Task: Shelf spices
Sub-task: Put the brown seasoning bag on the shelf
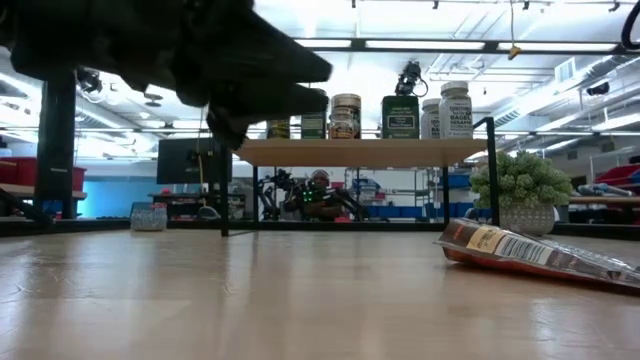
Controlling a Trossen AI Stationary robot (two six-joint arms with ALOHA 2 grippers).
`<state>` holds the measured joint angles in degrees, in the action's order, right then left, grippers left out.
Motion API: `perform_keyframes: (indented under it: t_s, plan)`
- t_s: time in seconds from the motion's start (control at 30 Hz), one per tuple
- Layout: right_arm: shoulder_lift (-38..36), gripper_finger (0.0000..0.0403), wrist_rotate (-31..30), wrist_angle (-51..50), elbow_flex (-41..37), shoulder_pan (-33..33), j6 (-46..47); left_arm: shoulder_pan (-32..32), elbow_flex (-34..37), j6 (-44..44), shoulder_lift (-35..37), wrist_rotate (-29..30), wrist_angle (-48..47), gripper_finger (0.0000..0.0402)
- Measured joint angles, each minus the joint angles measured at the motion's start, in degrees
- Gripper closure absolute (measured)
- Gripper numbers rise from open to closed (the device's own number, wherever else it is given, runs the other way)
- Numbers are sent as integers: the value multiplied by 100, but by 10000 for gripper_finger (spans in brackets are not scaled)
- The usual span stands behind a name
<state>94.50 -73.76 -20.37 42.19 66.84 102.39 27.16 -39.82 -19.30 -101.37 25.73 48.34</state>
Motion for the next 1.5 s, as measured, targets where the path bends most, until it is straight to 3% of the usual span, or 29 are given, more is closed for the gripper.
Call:
perform_keyframes:
  t_s: [0.1, 0.2, 0.47, 0.63, 0.77, 1.0, 1.5]
  plan:
    - [0, 268, -11, 18, 0, -27, -27, 28, -315, -227, -352, -124, -47, 206]
    - [0, 268, -5, 22, 0, -49, -44, 21, -923, 212, -599, -349, -425, 203]
    - [0, 272, 293, 18, 0, -47, -56, -26, -3959, 1704, -1310, -141, -4916, 204]
    - [0, 273, 437, -4, 0, -16, -94, -4, -5436, 1975, -2128, 33, -6489, 204]
    - [0, 273, 446, 18, 0, 3, -85, 39, -6103, 2620, -2737, 72, -6699, 204]
    - [0, 275, 453, 145, 0, 32, -63, 113, -6899, 2789, -3428, 96, -6561, 204]
    - [0, 275, 461, 447, 2, 32, -59, 109, -6963, 2480, -4146, -540, -5454, 204]
